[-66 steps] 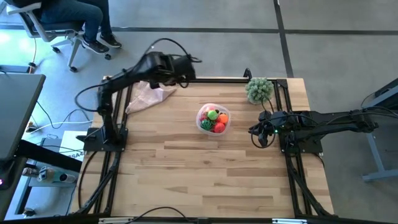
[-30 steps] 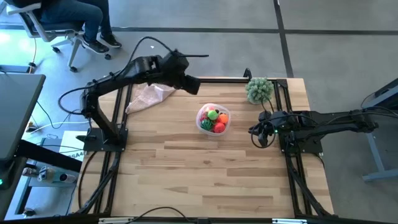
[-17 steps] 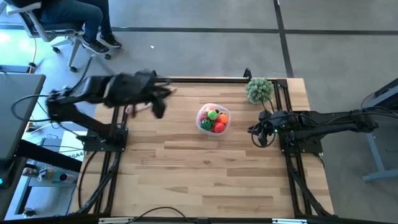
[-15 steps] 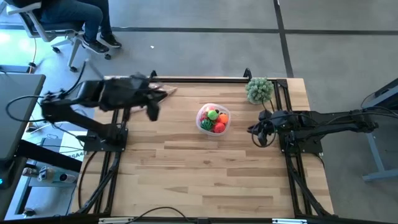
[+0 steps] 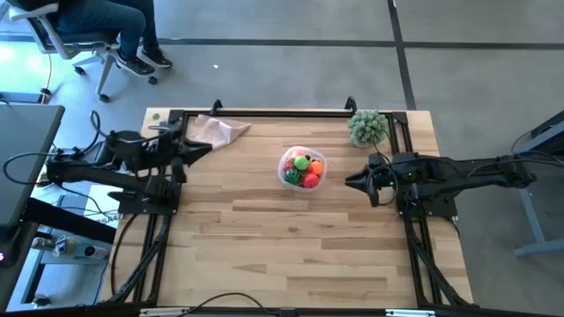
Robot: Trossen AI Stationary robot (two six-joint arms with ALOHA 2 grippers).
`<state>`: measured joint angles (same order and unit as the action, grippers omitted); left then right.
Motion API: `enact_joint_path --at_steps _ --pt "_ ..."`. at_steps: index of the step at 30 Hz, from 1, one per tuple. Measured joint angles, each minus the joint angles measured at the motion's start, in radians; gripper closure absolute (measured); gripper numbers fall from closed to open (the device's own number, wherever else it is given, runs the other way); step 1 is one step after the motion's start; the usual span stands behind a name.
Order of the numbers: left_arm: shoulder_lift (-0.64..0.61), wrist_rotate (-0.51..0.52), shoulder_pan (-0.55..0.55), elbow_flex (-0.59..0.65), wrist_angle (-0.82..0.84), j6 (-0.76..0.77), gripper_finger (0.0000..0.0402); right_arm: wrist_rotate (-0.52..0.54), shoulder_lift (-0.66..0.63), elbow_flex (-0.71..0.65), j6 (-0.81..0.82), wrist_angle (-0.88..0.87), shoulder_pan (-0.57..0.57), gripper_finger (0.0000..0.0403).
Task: Pick and placing Produce into tupperware
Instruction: Return to Home Position
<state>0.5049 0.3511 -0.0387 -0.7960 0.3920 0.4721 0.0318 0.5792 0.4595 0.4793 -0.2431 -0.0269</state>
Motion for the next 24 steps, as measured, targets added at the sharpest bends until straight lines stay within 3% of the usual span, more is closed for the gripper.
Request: enact_joint_path --at_steps 7,15,24 --pt "-0.274 0.01 0.0 0.159 0.001 0.006 0.0393 -0.015 -0.09 0.0 -0.036 0.048 0.0 0.0331" --pt "-0.498 0.016 0.0 0.277 -0.004 0.024 0.0398 -0.015 -0.303 0.0 -0.036 0.071 0.0 0.0331" --pt "-0.482 -0.049 0.0 0.433 -0.164 0.029 0.04 -0.016 -0.516 0.0 -0.024 0.039 0.0 0.0331"
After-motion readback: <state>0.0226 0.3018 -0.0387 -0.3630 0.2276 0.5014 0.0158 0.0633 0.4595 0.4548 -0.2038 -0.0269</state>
